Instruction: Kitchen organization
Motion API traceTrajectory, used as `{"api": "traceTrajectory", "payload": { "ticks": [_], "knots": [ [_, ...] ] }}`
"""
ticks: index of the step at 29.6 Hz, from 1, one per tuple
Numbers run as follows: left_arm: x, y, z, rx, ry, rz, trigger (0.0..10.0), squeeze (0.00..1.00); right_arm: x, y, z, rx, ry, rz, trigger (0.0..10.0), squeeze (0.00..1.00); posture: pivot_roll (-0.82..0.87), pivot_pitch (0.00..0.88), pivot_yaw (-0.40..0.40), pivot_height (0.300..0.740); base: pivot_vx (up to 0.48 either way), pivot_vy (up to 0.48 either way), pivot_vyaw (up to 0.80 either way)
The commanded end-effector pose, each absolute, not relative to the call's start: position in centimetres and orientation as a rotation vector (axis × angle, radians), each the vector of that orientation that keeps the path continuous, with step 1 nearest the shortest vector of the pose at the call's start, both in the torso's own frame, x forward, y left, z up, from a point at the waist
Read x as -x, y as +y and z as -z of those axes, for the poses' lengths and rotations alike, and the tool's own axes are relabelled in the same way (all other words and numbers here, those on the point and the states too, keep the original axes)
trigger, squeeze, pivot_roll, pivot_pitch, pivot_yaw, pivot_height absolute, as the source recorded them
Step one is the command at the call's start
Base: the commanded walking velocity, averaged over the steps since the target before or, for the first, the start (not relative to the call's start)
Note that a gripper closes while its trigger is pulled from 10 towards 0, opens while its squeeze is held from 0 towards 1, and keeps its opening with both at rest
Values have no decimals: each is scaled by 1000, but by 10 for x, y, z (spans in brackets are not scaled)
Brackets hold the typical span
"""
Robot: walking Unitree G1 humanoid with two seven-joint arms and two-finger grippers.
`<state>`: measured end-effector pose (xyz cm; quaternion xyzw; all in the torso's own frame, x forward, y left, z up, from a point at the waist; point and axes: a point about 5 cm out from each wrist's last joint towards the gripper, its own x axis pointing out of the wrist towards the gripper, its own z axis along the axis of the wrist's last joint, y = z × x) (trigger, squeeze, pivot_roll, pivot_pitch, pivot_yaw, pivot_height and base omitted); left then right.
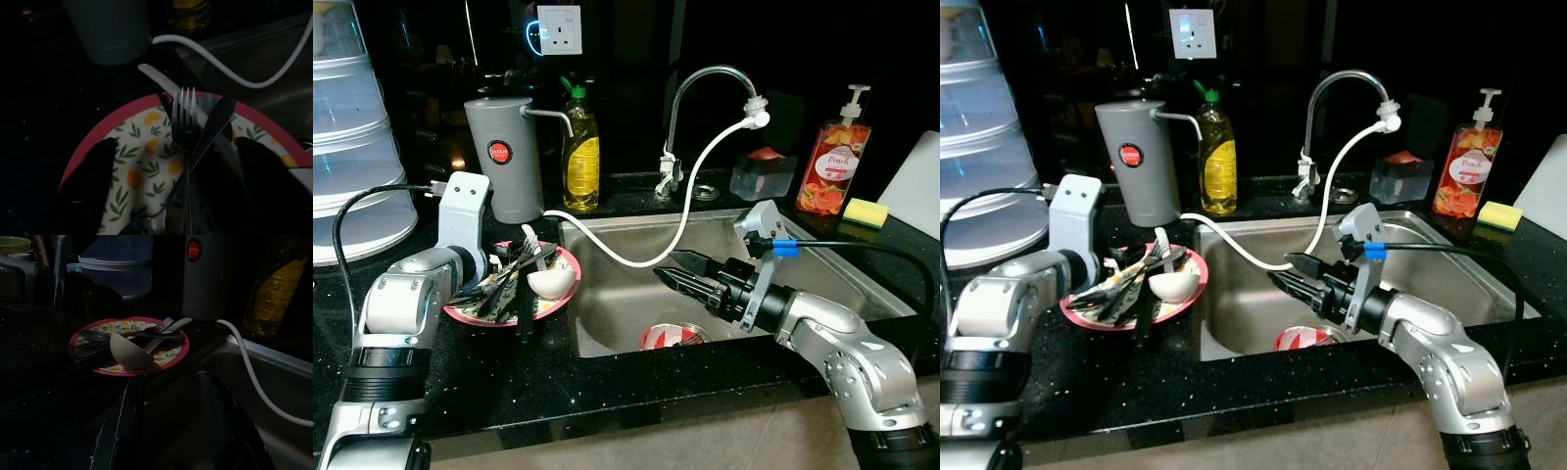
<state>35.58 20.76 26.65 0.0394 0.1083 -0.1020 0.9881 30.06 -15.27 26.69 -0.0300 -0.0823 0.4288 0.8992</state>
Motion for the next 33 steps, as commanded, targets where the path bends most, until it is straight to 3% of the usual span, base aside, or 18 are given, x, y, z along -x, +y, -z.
{"api": "traceTrajectory", "payload": {
  "ticks": [1, 2, 3, 14, 15, 19, 22, 30, 31, 33],
  "knots": [
    [-357, 209, -263, -56, 230, 194, 10000, 608, -298, -149, -269, 66, -182, -909, 10000, 0, -48, 39, -12, 740, 0, 0, 0],
    [-357, 209, -263, -56, 230, 194, 10000, 608, -298, -149, -269, 66, -182, -909, 10000, 0, -48, 39, -12, 740, 0, 0, 0],
    [-358, 210, -260, -42, 247, 186, 10000, 0, -298, -149, -269, 66, -182, -906, 10000, 0, -48, 39, -12, 740, 0, 0, 0],
    [-361, 213, -235, 21, 335, 176, 10000, 0, -301, -151, -269, 65, -181, -885, 10000, 0, -50, 37, -12, 740, 0, 0, 0],
    [-361, 214, -233, 28, 343, 176, 8549, 0, -301, -151, -269, 66, -181, -883, 10000, 0, -53, 38, -13, 740, 0, 0, 0],
    [-362, 213, -226, 34, 359, 179, 9098, 0, -301, -152, -270, 68, -180, -874, 10000, 0, -55, 38, -13, 740, 0, 0, 0],
    [-363, 211, -223, 42, 365, 182, 4745, 0, -302, -153, -270, 69, -181, -872, 10000, 0, -60, 38, -15, 740, 0, 0, 0],
    [-367, 208, -220, 50, 370, 188, 4039, 0, -302, -153, -271, 72, -182, -867, 10000, 0, -63, 36, -16, 740, 0, 0, 0],
    [-368, 206, -220, 51, 368, 192, 2706, 0, -302, -154, -272, 74, -183, -865, 10000, 0, -65, 36, -15, 740, 0, 0, 0],
    [-369, 205, -221, 48, 366, 194, 2118, 0, -302, -154, -272, 74, -183, -864, 10000, 0, -65, 37, -16, 740, 0, 0, 0]
  ]
}}
